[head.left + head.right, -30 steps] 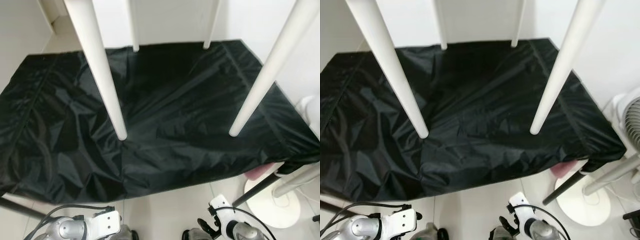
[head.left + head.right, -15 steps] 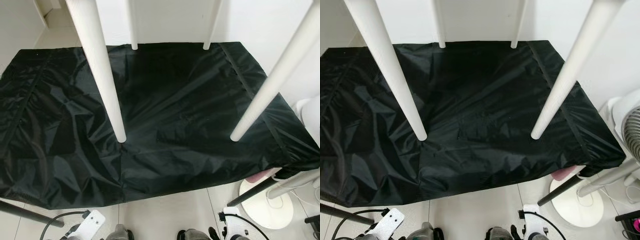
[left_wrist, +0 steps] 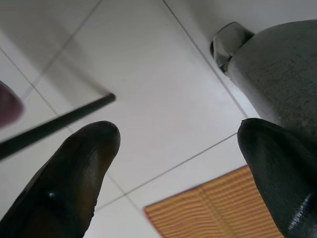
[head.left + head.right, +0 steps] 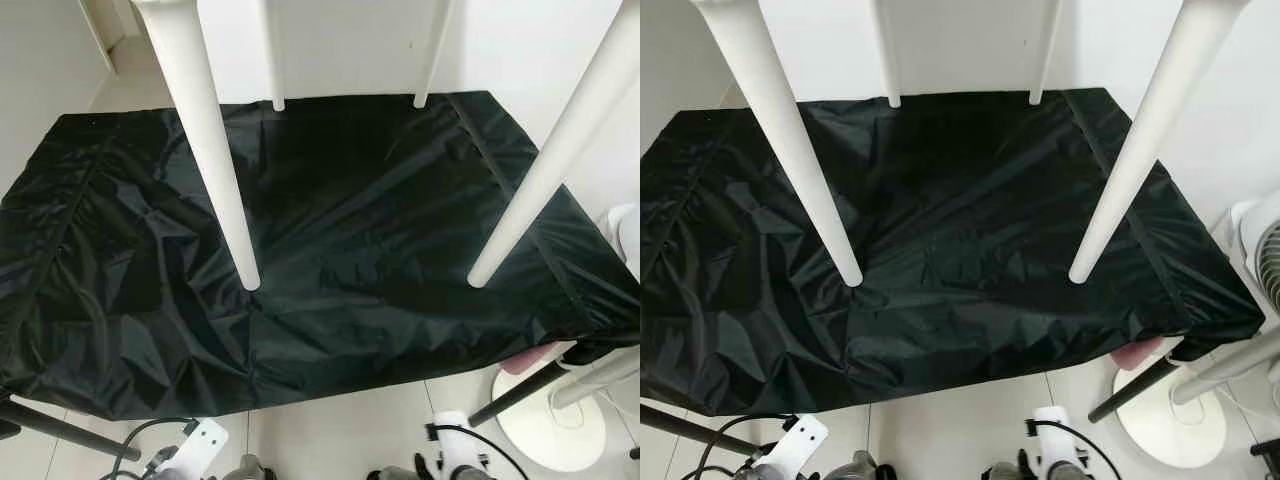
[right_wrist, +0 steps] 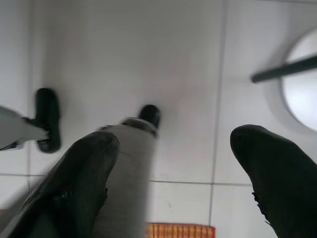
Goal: Building children table
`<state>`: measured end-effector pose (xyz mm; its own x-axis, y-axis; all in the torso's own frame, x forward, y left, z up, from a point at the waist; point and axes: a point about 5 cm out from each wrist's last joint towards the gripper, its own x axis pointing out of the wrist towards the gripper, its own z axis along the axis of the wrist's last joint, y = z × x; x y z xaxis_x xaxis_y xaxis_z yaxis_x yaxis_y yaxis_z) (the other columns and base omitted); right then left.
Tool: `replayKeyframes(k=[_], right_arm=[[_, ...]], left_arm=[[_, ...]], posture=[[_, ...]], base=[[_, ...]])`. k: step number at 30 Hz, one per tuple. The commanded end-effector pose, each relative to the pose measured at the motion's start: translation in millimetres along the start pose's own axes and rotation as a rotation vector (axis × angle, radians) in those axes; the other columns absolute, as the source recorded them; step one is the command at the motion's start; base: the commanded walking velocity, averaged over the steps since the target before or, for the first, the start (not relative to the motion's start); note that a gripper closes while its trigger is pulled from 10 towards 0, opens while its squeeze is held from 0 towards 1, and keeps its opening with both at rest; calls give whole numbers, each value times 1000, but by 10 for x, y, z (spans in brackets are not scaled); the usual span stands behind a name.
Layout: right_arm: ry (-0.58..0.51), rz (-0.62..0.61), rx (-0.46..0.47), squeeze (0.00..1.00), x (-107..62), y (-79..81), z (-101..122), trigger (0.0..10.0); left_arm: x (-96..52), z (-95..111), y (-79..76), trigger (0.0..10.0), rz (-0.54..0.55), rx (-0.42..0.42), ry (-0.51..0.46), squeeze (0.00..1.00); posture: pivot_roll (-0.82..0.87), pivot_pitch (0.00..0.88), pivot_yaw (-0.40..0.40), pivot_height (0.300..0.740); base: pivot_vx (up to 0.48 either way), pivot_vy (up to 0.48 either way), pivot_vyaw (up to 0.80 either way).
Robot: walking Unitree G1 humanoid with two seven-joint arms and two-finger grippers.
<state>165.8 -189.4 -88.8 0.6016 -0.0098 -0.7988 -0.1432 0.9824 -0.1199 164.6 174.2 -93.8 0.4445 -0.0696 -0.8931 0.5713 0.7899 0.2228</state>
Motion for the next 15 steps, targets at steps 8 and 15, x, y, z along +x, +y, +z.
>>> replayKeyframes(k=[8,15], right_arm=[[46,56,-28,0,11,200,-35,10000],[46,61,-40,0,17,205,-19,10000]], left_arm=[[41,293,-354,10000,-109,162,-87,0],[42,266,-311,10000,-109,66,-66,0]], posture=[[-62,15,42,740],[-73,0,40,740]], base=[[0,0,0],[0,0,0]])
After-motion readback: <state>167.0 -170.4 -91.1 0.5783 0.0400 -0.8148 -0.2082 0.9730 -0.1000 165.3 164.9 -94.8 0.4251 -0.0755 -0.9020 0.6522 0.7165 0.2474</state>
